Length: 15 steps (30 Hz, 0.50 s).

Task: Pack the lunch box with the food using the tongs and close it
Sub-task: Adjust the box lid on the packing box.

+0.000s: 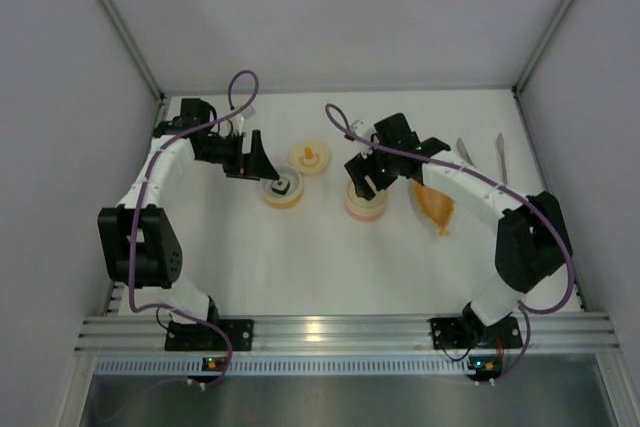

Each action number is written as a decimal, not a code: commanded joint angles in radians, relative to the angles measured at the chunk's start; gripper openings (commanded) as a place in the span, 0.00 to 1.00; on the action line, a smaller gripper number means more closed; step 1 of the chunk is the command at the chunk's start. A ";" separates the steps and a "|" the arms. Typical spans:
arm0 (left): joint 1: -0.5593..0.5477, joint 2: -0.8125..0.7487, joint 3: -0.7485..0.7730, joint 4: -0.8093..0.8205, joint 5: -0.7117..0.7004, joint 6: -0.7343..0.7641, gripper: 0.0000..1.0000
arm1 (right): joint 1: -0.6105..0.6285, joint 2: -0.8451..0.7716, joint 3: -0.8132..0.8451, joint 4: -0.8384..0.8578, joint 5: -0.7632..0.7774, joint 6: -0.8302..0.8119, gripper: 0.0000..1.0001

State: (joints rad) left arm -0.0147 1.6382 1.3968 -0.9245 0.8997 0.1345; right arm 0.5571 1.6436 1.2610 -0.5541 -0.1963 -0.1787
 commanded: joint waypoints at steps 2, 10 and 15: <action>0.007 -0.040 0.004 0.024 0.030 0.028 0.98 | 0.023 -0.071 0.072 -0.043 -0.043 0.001 0.74; 0.007 -0.037 0.005 0.029 0.033 0.022 0.98 | 0.021 -0.054 0.075 -0.078 -0.175 0.024 0.44; 0.007 -0.035 0.005 0.030 0.034 0.022 0.98 | 0.021 -0.030 0.081 -0.078 -0.236 0.039 0.24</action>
State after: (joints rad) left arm -0.0147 1.6382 1.3968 -0.9245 0.9001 0.1345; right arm 0.5583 1.6043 1.2984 -0.6037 -0.3622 -0.1596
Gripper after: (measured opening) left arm 0.983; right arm 0.259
